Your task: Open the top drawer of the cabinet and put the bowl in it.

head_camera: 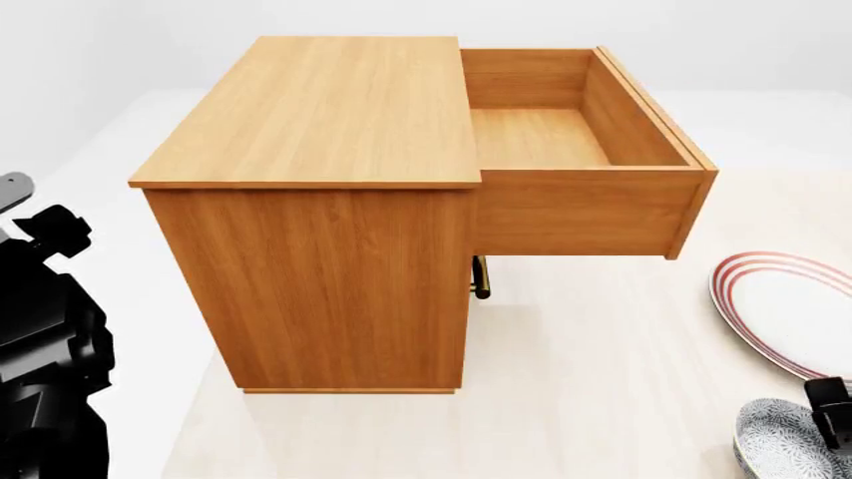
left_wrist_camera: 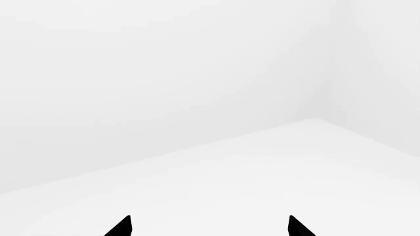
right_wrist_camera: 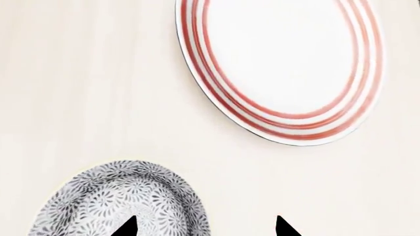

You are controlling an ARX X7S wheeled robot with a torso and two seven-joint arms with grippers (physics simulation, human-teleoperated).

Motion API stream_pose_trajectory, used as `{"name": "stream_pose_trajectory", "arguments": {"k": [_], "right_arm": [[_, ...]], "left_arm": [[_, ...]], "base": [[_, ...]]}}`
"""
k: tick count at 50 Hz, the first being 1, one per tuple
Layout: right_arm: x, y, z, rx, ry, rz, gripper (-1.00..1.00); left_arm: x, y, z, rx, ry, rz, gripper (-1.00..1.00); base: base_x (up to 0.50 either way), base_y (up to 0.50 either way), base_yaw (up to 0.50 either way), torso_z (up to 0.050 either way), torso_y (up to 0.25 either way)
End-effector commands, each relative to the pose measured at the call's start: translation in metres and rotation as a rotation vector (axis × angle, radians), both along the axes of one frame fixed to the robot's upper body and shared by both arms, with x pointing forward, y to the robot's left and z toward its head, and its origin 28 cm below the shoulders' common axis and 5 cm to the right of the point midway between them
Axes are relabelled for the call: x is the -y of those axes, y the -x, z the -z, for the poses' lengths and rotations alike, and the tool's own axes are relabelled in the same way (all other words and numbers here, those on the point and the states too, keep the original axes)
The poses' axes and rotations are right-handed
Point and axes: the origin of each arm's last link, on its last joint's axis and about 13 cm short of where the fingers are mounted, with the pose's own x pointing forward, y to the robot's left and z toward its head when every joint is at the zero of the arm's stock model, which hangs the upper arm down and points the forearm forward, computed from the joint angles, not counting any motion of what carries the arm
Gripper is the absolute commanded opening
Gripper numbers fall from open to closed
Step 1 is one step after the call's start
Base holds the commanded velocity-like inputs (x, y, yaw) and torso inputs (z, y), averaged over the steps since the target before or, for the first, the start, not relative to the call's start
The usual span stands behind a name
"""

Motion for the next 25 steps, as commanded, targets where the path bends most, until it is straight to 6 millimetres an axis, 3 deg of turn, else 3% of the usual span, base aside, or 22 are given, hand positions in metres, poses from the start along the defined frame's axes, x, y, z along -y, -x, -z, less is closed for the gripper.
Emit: {"name": "stream_pose_trajectory", "arguments": {"k": [1, 25], "right_arm": [[-0.001, -0.007, 0.017, -0.018, -0.012, 0.022, 1.00], [0.002, -0.013, 0.046, -0.086, 0.005, 0.021, 1.00]], "left_arm": [[0.000, 0.000, 0.000, -0.001, 0.000, -0.001, 1.00], [0.000, -0.001, -0.002, 0.003, -0.004, -0.003, 1.00]], "base": [[0.00, 0.00, 0.00, 0.000, 0.000], [0.00, 0.00, 0.00, 0.000, 0.000]]}}
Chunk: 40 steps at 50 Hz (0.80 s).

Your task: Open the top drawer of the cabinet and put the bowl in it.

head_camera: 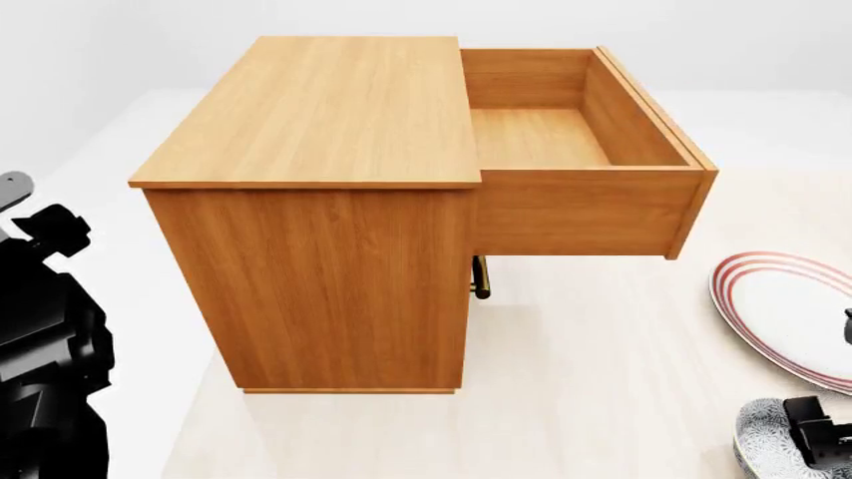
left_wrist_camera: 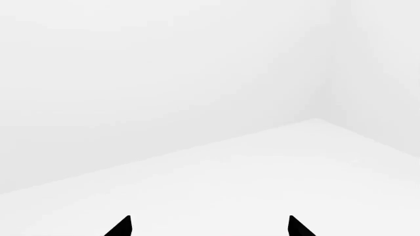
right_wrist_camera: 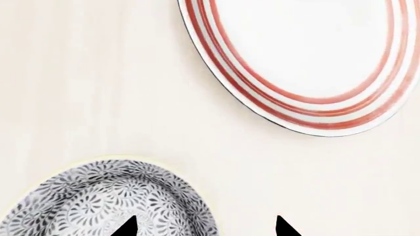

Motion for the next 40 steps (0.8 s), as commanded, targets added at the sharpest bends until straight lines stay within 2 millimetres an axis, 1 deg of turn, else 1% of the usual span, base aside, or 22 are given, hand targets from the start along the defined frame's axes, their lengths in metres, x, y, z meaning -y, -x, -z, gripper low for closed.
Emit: {"name": "stream_pose_trajectory", "arguments": {"k": [1, 23, 33, 34, 35, 40], "right_arm": [[0.001, -0.004, 0.016, -0.028, 0.016, 0.000, 1.00], [0.004, -0.012, 0.043, -0.050, 0.008, 0.016, 1.00], [0.001, -0.013, 0.059, -0.080, 0.028, -0.039, 1.00], [0.000, -0.012, 0.059, -0.079, 0.034, -0.058, -1.00], [-0.002, -0.011, 0.059, -0.081, 0.037, -0.089, -1.00], [-0.003, -0.010, 0.056, -0.076, 0.025, -0.124, -1.00]], "left_arm": [[0.000, -0.001, -0.001, 0.002, -0.003, 0.000, 1.00], [0.000, -0.001, -0.002, 0.003, -0.008, -0.001, 1.00], [0.001, -0.001, -0.001, 0.001, -0.007, -0.001, 1.00], [0.001, -0.001, -0.001, 0.001, -0.006, -0.002, 1.00], [0.001, -0.001, -0.001, 0.001, -0.006, -0.003, 1.00], [0.001, -0.001, -0.001, 0.001, -0.006, -0.006, 1.00]], "base": [[0.00, 0.00, 0.00, 0.000, 0.000], [0.00, 0.00, 0.00, 0.000, 0.000], [0.00, 0.00, 0.00, -0.002, 0.000], [0.00, 0.00, 0.00, 0.000, 0.000], [0.01, 0.00, 0.00, -0.010, 0.000], [0.00, 0.00, 0.00, -0.002, 0.000]]}}
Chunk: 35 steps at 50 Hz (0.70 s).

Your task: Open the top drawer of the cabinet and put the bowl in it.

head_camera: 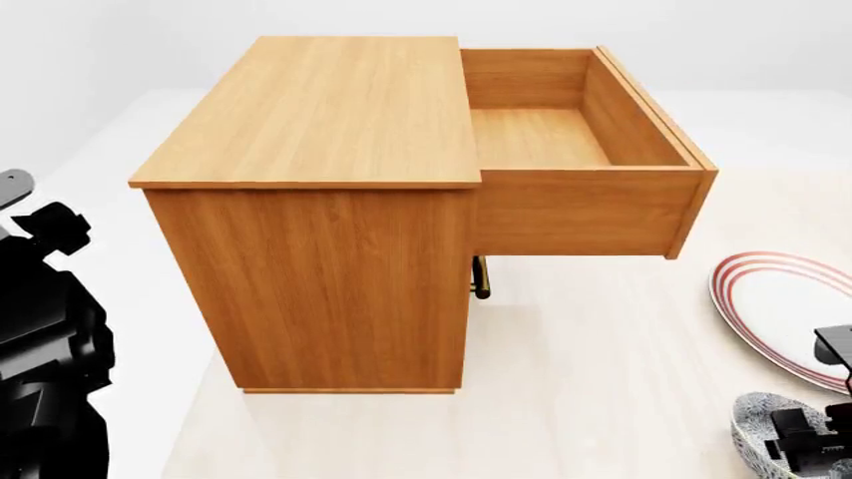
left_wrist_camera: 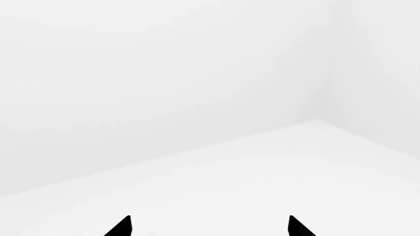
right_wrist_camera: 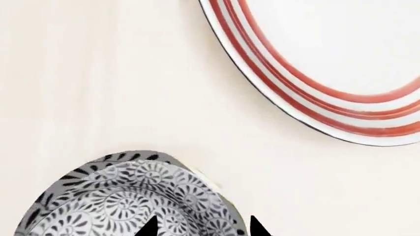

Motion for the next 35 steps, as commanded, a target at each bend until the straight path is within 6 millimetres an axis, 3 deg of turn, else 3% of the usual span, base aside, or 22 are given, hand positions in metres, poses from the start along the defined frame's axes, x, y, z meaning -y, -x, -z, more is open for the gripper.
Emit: {"name": "stream_pose_trajectory", "arguments": {"k": [1, 25, 35], "right_arm": [[-0.007, 0.002, 0.018, -0.046, 0.048, -0.118, -1.00], [0.001, 0.008, -0.007, 0.042, 0.050, -0.042, -1.00], [0.006, 0.015, -0.028, 0.118, 0.015, 0.011, -1.00]], "left_arm": [[0.000, 0.000, 0.000, 0.000, 0.001, -0.005, 1.00], [0.002, 0.000, 0.002, -0.003, 0.003, -0.004, 1.00], [0.003, 0.000, 0.003, -0.005, 0.005, -0.001, 1.00]], "base": [[0.00, 0.00, 0.00, 0.000, 0.000], [0.00, 0.00, 0.00, -0.002, 0.000], [0.00, 0.00, 0.00, 0.000, 0.000]]}}
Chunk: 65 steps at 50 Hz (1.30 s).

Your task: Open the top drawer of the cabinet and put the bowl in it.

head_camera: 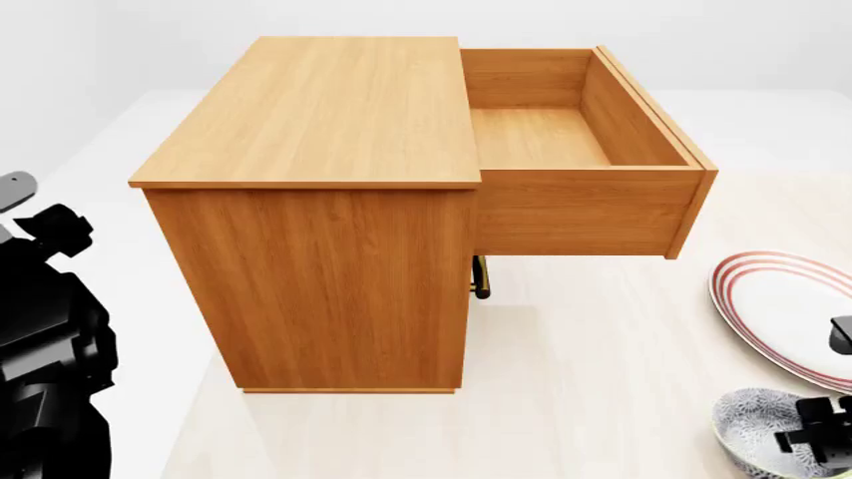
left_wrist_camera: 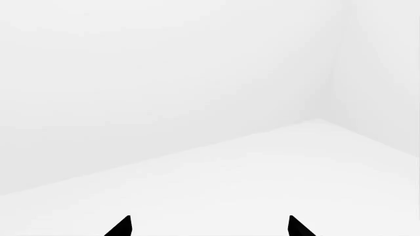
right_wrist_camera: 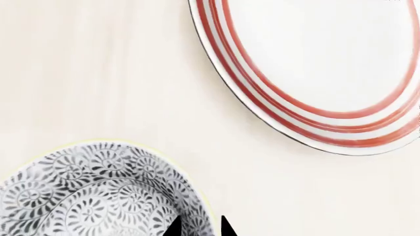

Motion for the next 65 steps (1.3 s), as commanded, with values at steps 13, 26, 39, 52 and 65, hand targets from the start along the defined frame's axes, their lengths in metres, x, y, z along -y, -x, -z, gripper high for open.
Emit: {"name": "stream_pose_trajectory", "arguments": {"k": [13, 26, 39, 52, 65], "right_arm": [[0.008, 0.015, -0.040, 0.137, -0.032, 0.053, -1.00], [0.010, 0.017, -0.067, 0.298, -0.111, 0.127, -1.00], [0.005, 0.001, -0.101, 0.492, -0.105, 0.242, -1.00], [-0.013, -0.028, -0.165, 0.709, 0.031, 0.367, -1.00], [-0.038, -0.048, -0.223, 0.898, 0.165, 0.394, -1.00]], "left_arm": [[0.001, 0.001, 0.003, -0.002, 0.006, 0.002, 1.00], [0.002, 0.001, 0.005, -0.005, 0.008, 0.005, 1.00], [0.002, 0.002, 0.006, -0.007, 0.011, 0.003, 1.00], [0.001, 0.003, 0.009, -0.009, 0.017, 0.002, 1.00], [-0.002, 0.006, 0.012, -0.013, 0.021, -0.004, 1.00]], "base": [[0.00, 0.00, 0.00, 0.000, 0.000], [0.00, 0.00, 0.00, 0.000, 0.000], [0.00, 0.00, 0.00, 0.000, 0.000], [0.00, 0.00, 0.00, 0.000, 0.000], [0.00, 0.00, 0.00, 0.000, 0.000]]}}
